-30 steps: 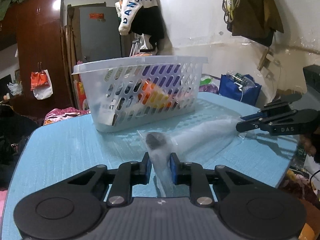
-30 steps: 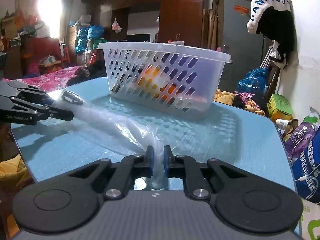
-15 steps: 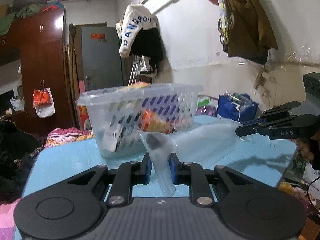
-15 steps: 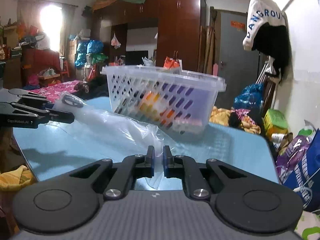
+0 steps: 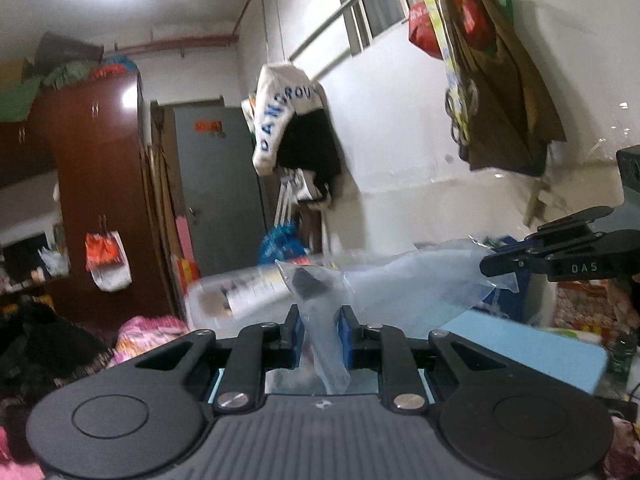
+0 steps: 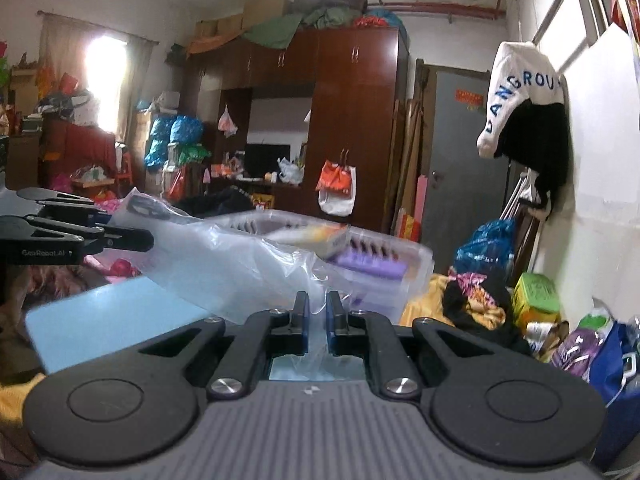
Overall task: Organize objects
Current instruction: 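Lift the plastic bag with both grippers and carry it over the basket, then lower the plastic bag into the basket and open both grippers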
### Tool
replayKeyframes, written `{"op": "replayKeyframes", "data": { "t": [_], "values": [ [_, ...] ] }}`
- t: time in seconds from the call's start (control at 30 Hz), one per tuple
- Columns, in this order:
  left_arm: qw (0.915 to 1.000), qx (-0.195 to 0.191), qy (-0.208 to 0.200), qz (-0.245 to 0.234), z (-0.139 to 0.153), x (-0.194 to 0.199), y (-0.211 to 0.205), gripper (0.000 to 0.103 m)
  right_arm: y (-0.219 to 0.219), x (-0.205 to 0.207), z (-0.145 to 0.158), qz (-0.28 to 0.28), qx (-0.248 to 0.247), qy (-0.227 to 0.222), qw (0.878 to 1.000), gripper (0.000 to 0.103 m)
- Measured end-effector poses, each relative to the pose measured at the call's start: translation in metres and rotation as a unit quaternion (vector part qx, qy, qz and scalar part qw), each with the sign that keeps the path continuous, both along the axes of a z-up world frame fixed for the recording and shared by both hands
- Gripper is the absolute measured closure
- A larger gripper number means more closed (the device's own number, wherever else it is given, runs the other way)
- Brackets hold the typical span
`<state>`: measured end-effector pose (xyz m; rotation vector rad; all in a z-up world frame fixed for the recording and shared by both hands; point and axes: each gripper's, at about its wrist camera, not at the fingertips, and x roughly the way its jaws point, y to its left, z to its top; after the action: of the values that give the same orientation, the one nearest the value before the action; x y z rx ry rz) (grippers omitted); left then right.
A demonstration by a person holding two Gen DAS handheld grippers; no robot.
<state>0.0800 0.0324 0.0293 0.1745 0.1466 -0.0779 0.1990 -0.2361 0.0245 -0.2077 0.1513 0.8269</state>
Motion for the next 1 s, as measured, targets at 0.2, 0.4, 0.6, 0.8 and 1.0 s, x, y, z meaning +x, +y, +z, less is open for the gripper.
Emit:
{"op": "replayKeyframes", "data": {
  "t": [0.2, 0.4, 0.6, 0.8, 1.0],
  "values": [
    [1.0, 0.008, -0.005, 0.003, 0.039, 0.041, 0.006, 0.081, 0.019, 0.031, 0.031, -0.015, 0.004, -0.005, 1.0, 0.093],
    [0.9999, 0.009, 0.01, 0.001, 0.051, 0.087, 0.016, 0.081, 0.038, 0.066, 0.037, -0.038, -0.008, 0.002, 0.999, 0.093],
    [0.9985, 0.003, 0.049, 0.023, 0.037, 0.138, 0.031, 0.081, 0.057, 0.096, 0.018, -0.052, -0.026, 0.034, 0.998, 0.093],
    [0.9964, 0.004, 0.075, 0.039, 0.021, 0.167, 0.038, 0.081, 0.07, 0.11, 0.003, -0.058, -0.034, 0.056, 0.996, 0.093],
    [0.992, 0.011, 0.104, 0.071, 0.011, 0.185, 0.042, 0.075, 0.073, 0.119, 0.001, -0.064, -0.041, 0.079, 0.994, 0.091]
  ]
}}
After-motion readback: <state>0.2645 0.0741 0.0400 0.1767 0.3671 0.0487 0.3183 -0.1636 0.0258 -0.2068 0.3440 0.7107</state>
